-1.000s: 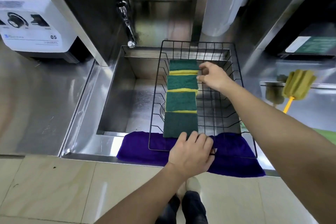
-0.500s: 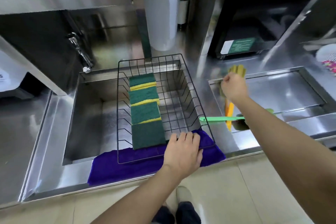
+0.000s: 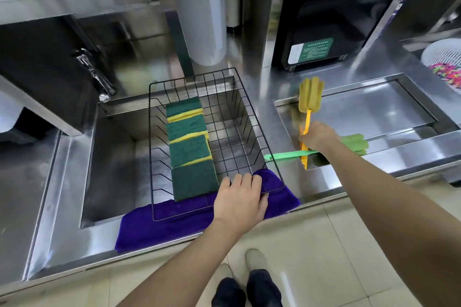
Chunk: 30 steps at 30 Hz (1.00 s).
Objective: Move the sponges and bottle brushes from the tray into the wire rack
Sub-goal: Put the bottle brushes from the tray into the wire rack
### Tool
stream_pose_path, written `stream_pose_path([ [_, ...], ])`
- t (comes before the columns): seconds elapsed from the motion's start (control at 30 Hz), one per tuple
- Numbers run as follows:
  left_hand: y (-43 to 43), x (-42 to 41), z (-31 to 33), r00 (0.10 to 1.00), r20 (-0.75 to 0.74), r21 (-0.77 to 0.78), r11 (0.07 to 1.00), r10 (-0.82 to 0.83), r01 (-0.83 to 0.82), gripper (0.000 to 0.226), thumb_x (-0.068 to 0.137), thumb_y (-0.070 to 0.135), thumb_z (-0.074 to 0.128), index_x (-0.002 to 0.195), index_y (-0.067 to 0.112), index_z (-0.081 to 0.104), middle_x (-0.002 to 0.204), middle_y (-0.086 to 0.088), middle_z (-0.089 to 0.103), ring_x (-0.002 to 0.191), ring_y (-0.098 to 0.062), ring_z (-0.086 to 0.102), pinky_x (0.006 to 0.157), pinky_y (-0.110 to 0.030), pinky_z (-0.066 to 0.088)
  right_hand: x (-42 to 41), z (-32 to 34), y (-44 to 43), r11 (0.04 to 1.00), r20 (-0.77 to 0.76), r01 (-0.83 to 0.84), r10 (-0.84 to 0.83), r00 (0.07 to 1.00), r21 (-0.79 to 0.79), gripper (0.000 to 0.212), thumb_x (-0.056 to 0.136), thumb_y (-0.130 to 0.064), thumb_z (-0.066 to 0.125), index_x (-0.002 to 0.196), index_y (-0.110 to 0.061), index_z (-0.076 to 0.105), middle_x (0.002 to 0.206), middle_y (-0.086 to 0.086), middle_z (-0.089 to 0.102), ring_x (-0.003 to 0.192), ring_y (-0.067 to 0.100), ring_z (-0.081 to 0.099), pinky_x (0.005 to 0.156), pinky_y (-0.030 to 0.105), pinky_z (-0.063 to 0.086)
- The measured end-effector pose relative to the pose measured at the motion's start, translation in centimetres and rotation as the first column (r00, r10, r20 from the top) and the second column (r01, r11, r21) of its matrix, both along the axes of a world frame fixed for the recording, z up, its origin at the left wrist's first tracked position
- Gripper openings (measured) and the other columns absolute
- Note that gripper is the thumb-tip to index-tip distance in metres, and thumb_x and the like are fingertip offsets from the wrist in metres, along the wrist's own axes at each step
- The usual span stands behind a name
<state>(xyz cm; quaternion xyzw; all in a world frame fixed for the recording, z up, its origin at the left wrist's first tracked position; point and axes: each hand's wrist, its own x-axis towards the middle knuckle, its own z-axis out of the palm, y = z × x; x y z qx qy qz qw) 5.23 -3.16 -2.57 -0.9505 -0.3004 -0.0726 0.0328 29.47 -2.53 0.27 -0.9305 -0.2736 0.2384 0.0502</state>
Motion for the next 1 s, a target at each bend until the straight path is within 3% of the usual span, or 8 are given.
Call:
stream_pose_path([
  [0.1, 0.0, 0.0, 0.0, 1.0, 0.012, -0.004, 1.0, 0.006, -0.006, 0.038, 0.082, 0.044, 0.035, 0.086, 0.014, 0.059, 0.075, -0.002, 0.06, 0.065, -0.023, 0.055, 0.06, -0.034, 0.043, 0.0, 0.0, 0.2, 0.995, -0.061, 0.016, -0.01, 0.998, 0.095, 0.023, 0.089, -0.023, 0.052, 0.097, -0.002, 0.058, 0.111, 0.023, 0.063, 0.104, 0.038, 0.06, 0.085, 0.038, 0.048],
  [0.23, 0.0, 0.0, 0.0, 1.0, 0.028, 0.003, 1.0, 0.009, -0.009, 0.037, 0.082, 0.043, 0.035, 0.084, 0.014, 0.058, 0.073, -0.003, 0.059, 0.064, -0.023, 0.055, 0.058, -0.034, 0.043, 0.2, 0.7, 0.6, 0.948, -0.123, 0.098, -0.063, 0.99, 0.304, 0.007, 0.089, -0.01, 0.046, 0.084, -0.005, 0.043, 0.05, 0.013, 0.06, 0.045, 0.027, 0.061, 0.042, 0.024, 0.046],
  [0.37, 0.0, -0.1, 0.0, 0.999, 0.045, 0.009, 1.0, 0.011, -0.011, 0.037, 0.082, 0.043, 0.035, 0.083, 0.014, 0.058, 0.073, -0.003, 0.059, 0.064, -0.023, 0.055, 0.058, -0.034, 0.043, -0.1, 3.1, 1.5, 0.8, -0.066, 0.071, -0.039, 0.997, 0.596, 0.019, 0.094, -0.02, 0.047, 0.098, -0.002, 0.044, 0.079, 0.011, 0.056, 0.086, 0.038, 0.057, 0.075, 0.046, 0.046],
  [0.43, 0.0, -0.2, 0.1, 0.999, 0.048, 0.006, 1.0, 0.015, -0.015, 0.037, 0.081, 0.043, 0.035, 0.083, 0.014, 0.059, 0.074, -0.002, 0.059, 0.064, -0.023, 0.054, 0.058, -0.034, 0.044, -0.7, 4.6, 2.3, 0.709, -0.052, 0.049, -0.017, 0.998, 0.704, 0.026, 0.095, -0.024, 0.048, 0.103, 0.001, 0.046, 0.068, -0.003, 0.045, 0.079, 0.031, 0.053, 0.074, 0.046, 0.045],
  [0.53, 0.1, -0.4, 0.3, 0.998, 0.056, -0.008, 1.0, 0.026, -0.026, 0.038, 0.08, 0.043, 0.035, 0.084, 0.014, 0.059, 0.075, -0.002, 0.06, 0.065, -0.023, 0.055, 0.06, -0.034, 0.044, -2.3, 6.1, 4.1, 0.629, -0.083, 0.02, 0.072, 0.994, 0.777, 0.016, 0.094, -0.027, 0.05, 0.088, -0.013, 0.045, 0.065, 0.0, 0.045, 0.06, 0.024, 0.053, 0.06, 0.041, 0.048],
  [0.7, 0.4, -1.5, 0.2, 0.998, 0.042, -0.003, 0.999, 0.049, -0.049, 0.037, 0.079, 0.045, 0.038, 0.087, 0.016, 0.061, 0.076, 0.0, 0.06, 0.067, -0.021, 0.055, 0.062, -0.033, 0.044, -7.6, 5.5, 6.7, 0.725, -0.211, -0.11, 0.337, 0.918, 0.68, 0.015, 0.094, -0.023, 0.051, 0.093, -0.011, 0.042, 0.058, 0.008, 0.05, 0.023, 0.004, 0.045, 0.026, 0.017, 0.032],
  [0.83, 0.6, -2.1, 0.1, 0.997, 0.062, 0.02, 0.999, 0.042, -0.043, 0.034, 0.072, 0.047, 0.064, 0.085, 0.017, 0.061, 0.074, 0.0, 0.06, 0.067, -0.02, 0.055, 0.062, -0.031, 0.044, -11.6, 3.0, 7.7, 0.82, -0.257, -0.315, 0.473, 0.843, 0.478, 0.021, 0.096, -0.025, 0.048, 0.1, -0.005, 0.046, 0.059, 0.006, 0.052, 0.03, 0.007, 0.046, 0.034, 0.021, 0.036],
  [1.0, 0.6, -2.4, -0.1, 0.997, 0.062, 0.04, 0.998, 0.036, -0.039, 0.035, 0.074, 0.049, 0.062, 0.089, 0.017, 0.062, 0.079, 0.001, 0.062, 0.07, -0.018, 0.056, 0.065, -0.031, 0.044, -14.1, 0.0, 8.4, 0.887, -0.363, -0.349, 0.446, 0.818, 0.304, 0.015, 0.098, -0.022, 0.043, 0.093, -0.008, 0.041, 0.056, 0.007, 0.053, 0.021, 0.005, 0.042, 0.029, 0.018, 0.031],
])
